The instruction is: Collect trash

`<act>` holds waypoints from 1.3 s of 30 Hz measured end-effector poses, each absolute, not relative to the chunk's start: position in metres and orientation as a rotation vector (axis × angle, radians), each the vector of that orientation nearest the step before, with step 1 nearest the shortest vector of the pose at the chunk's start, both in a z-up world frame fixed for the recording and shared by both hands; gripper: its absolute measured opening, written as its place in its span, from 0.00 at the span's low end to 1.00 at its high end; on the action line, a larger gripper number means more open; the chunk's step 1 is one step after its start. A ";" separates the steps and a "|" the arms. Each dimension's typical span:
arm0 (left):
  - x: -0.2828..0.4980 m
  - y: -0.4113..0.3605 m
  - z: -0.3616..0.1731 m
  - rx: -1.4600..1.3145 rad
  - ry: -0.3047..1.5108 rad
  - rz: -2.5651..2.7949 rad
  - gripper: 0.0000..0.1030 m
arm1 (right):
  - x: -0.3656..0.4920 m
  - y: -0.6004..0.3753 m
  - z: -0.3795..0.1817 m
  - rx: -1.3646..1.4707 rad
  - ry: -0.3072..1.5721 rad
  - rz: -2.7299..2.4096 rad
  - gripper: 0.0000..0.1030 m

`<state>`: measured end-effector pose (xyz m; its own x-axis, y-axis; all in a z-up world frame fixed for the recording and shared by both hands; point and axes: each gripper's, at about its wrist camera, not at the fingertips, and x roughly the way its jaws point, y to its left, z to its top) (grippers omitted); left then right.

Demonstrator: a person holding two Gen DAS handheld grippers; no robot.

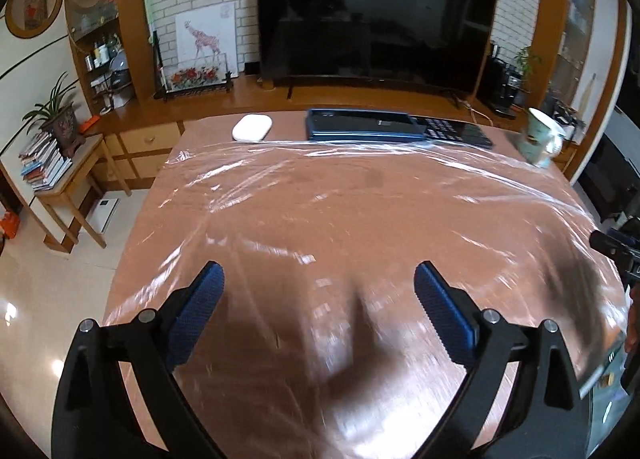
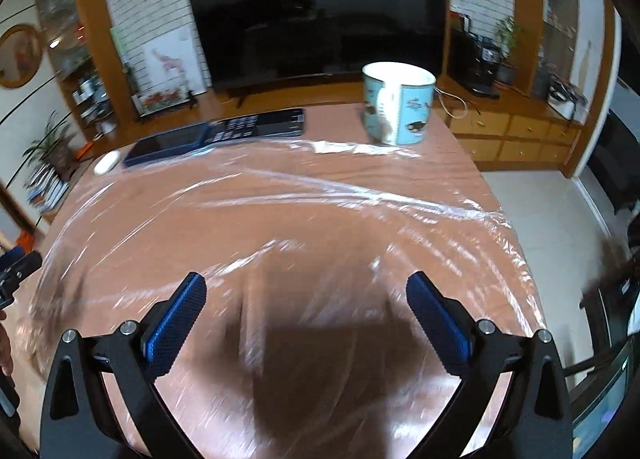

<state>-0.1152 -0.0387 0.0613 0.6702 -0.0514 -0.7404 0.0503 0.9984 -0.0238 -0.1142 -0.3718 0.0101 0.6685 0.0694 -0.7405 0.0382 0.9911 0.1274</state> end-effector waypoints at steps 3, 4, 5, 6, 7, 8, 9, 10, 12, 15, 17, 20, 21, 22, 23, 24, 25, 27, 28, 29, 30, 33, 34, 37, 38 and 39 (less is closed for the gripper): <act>-0.094 -0.037 0.052 0.006 0.850 -0.041 0.94 | -0.093 -0.382 -0.001 0.154 0.862 -0.013 0.96; -0.089 -0.036 0.049 0.007 0.856 -0.037 0.94 | -0.088 -0.384 -0.004 0.154 0.868 -0.021 0.96; -0.081 -0.036 0.046 0.010 0.863 -0.032 0.94 | -0.082 -0.386 -0.007 0.152 0.874 -0.031 0.96; -0.076 -0.035 0.043 0.011 0.867 -0.030 0.94 | -0.075 -0.389 -0.010 0.148 0.877 -0.040 0.96; -0.070 -0.034 0.040 0.013 0.873 -0.026 0.94 | -0.071 -0.391 -0.013 0.141 0.879 -0.049 0.96; -0.067 -0.034 0.038 0.013 0.878 -0.024 0.94 | -0.068 -0.392 -0.015 0.134 0.882 -0.057 0.96; -0.062 -0.033 0.036 0.014 0.883 -0.020 0.94 | -0.062 -0.395 -0.017 0.129 0.885 -0.063 0.96; -0.058 -0.033 0.034 0.014 0.889 -0.015 0.94 | -0.059 -0.395 -0.018 0.125 0.887 -0.067 0.96; -0.050 -0.031 0.029 0.012 0.901 -0.004 0.94 | -0.051 -0.401 -0.022 0.118 0.890 -0.080 0.96; -0.037 -0.026 0.022 0.003 0.918 0.004 0.94 | -0.041 -0.408 -0.027 0.117 0.902 -0.088 0.96; -0.032 -0.024 0.019 0.012 0.923 0.014 0.94 | -0.036 -0.411 -0.030 0.114 0.909 -0.090 0.96; -0.023 -0.022 0.015 0.015 0.931 0.023 0.94 | -0.028 -0.417 -0.034 0.108 0.918 -0.099 0.96; -0.020 -0.022 0.013 0.015 0.935 0.026 0.94 | -0.025 -0.419 -0.036 0.105 0.923 -0.104 0.96; -0.018 -0.022 0.012 0.013 0.939 0.026 0.94 | -0.023 -0.419 -0.037 0.095 0.918 -0.108 0.96; -0.017 -0.022 0.011 0.013 0.944 0.027 0.94 | -0.022 -0.419 -0.037 0.088 0.921 -0.109 0.96; -0.016 -0.022 0.009 0.015 0.947 0.032 0.94 | -0.020 -0.419 -0.038 0.085 0.922 -0.107 0.96; -0.015 -0.021 0.007 0.016 0.950 0.033 0.94 | -0.019 -0.419 -0.038 0.083 0.923 -0.105 0.96; -0.014 -0.020 0.005 0.000 0.954 0.029 0.95 | -0.018 -0.418 -0.039 0.071 0.929 -0.113 0.96; -0.014 -0.019 0.005 -0.006 0.957 0.029 0.95 | -0.018 -0.418 -0.039 0.067 0.929 -0.115 0.96; -0.013 -0.018 0.005 -0.010 0.960 0.031 0.97 | -0.017 -0.419 -0.039 0.069 0.930 -0.117 0.96; -0.012 -0.017 0.005 -0.016 0.963 0.033 0.98 | -0.017 -0.420 -0.039 0.069 0.930 -0.117 0.96; -0.011 -0.017 0.004 -0.016 0.965 0.033 0.98 | -0.016 -0.419 -0.039 0.067 0.931 -0.119 0.96; -0.011 -0.017 0.004 -0.017 0.966 0.030 0.98 | -0.016 -0.419 -0.038 0.067 0.930 -0.119 0.96; -0.011 -0.019 0.004 -0.015 0.967 0.029 0.99 | -0.016 -0.419 -0.038 0.067 0.931 -0.119 0.96; -0.011 -0.019 0.005 -0.016 0.967 0.030 0.99 | -0.016 -0.419 -0.038 0.067 0.931 -0.119 0.96; -0.011 -0.019 0.004 -0.016 0.967 0.030 0.99 | -0.016 -0.419 -0.038 0.067 0.931 -0.119 0.96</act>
<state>-0.0106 -0.0189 0.0044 0.5677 0.0183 -0.8230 -0.0326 0.9995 -0.0003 -0.0157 -0.4190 -0.0382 0.5915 -0.0730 -0.8030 0.1308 0.9914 0.0062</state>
